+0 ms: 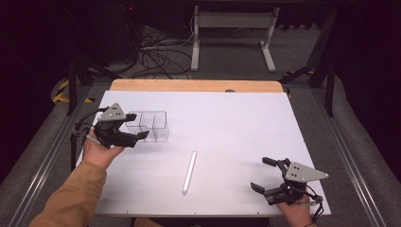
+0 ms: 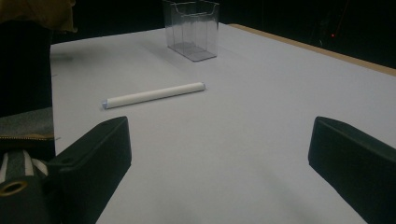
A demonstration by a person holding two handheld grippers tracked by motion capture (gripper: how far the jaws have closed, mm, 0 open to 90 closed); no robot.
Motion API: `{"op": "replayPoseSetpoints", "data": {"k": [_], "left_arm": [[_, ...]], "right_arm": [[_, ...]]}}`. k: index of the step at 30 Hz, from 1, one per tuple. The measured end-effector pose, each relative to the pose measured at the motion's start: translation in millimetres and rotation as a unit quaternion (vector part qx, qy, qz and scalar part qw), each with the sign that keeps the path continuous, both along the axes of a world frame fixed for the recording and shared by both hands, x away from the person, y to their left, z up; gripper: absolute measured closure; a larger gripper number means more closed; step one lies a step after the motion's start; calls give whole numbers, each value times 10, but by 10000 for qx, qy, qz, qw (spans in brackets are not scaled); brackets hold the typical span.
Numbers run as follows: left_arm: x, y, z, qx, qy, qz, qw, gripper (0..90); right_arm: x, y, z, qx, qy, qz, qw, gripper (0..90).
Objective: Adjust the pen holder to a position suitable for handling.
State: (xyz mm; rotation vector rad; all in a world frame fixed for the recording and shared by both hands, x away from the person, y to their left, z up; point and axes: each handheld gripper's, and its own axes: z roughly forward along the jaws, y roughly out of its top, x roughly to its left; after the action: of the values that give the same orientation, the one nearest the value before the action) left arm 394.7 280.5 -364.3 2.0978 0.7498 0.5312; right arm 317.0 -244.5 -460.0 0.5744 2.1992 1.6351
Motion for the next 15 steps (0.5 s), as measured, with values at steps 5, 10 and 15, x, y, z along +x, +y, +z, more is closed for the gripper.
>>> {"op": "replayPoseSetpoints", "data": {"k": [5,10,15], "left_arm": [[117,5,8,224,125,127,9996,232],[244,-22,6,477,436,278,9975,316],[360,-43,-26,638,733,359,9946,348]], "right_arm": [[9,-1,-6,-13,-3,7,10000,66],[7,3,-8,-14,25,13,10000,66],[7,-2,-7,-16,28,25,10000,66]]}}
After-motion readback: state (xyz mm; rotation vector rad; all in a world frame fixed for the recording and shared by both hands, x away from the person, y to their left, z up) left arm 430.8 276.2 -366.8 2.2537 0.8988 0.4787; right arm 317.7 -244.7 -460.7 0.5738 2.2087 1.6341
